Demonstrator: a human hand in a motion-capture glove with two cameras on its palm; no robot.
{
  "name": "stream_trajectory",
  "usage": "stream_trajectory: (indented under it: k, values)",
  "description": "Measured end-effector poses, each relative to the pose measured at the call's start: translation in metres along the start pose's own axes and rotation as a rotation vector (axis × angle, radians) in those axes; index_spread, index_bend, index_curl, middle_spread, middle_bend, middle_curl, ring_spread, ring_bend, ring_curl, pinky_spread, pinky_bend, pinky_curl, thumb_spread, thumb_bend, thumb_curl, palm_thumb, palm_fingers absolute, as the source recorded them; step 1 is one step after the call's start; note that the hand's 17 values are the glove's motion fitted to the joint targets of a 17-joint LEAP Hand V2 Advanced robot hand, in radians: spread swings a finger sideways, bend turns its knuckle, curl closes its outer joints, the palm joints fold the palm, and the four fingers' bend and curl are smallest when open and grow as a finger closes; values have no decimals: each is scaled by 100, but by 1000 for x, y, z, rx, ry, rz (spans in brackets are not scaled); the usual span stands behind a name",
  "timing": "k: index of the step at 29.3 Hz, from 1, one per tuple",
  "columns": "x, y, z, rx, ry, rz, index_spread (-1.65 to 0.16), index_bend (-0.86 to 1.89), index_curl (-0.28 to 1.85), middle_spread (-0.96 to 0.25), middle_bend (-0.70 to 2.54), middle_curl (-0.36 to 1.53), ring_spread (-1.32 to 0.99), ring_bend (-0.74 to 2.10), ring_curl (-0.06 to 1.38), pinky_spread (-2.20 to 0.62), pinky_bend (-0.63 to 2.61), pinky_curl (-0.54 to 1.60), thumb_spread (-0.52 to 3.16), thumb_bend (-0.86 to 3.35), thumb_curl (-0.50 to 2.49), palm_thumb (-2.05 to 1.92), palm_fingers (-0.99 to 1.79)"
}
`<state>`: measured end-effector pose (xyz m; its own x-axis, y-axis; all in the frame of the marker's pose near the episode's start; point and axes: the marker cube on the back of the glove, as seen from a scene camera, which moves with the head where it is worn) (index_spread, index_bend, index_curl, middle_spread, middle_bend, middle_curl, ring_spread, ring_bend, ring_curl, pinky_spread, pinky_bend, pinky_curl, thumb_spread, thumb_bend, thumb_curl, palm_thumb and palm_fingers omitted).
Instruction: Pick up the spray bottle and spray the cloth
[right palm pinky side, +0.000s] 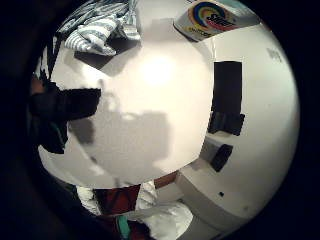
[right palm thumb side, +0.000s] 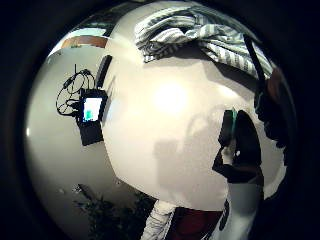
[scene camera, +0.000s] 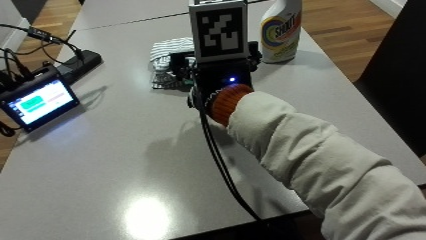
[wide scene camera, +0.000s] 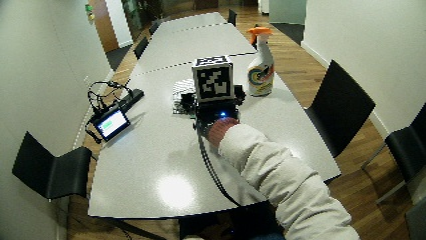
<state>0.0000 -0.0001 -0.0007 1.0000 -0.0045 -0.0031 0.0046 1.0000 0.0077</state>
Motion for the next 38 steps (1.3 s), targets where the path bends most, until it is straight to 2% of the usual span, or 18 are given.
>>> stream_trajectory:
  k: [2,7,14,32,38]
  values:
    - [0,0,0,-2,1,-2,-9,19,6,-2,44,14,-6,56,12,-12,60,13,39,45,15,67,141]
    - [0,1,1,-23,4,1,-13,19,18,-2,50,23,-8,64,25,-16,69,25,62,48,21,75,131]
    - [-2,1,2,-16,10,-2,-16,19,26,-2,54,30,-9,66,33,-19,72,34,81,45,27,78,126]
    - [-8,2,0,-20,36,-6,-18,18,37,-3,53,41,-10,66,41,-22,70,43,99,34,37,83,122]
    - [-11,21,-1,-49,18,-91,-18,17,39,-3,53,43,-10,65,43,-22,70,45,102,30,40,84,121]
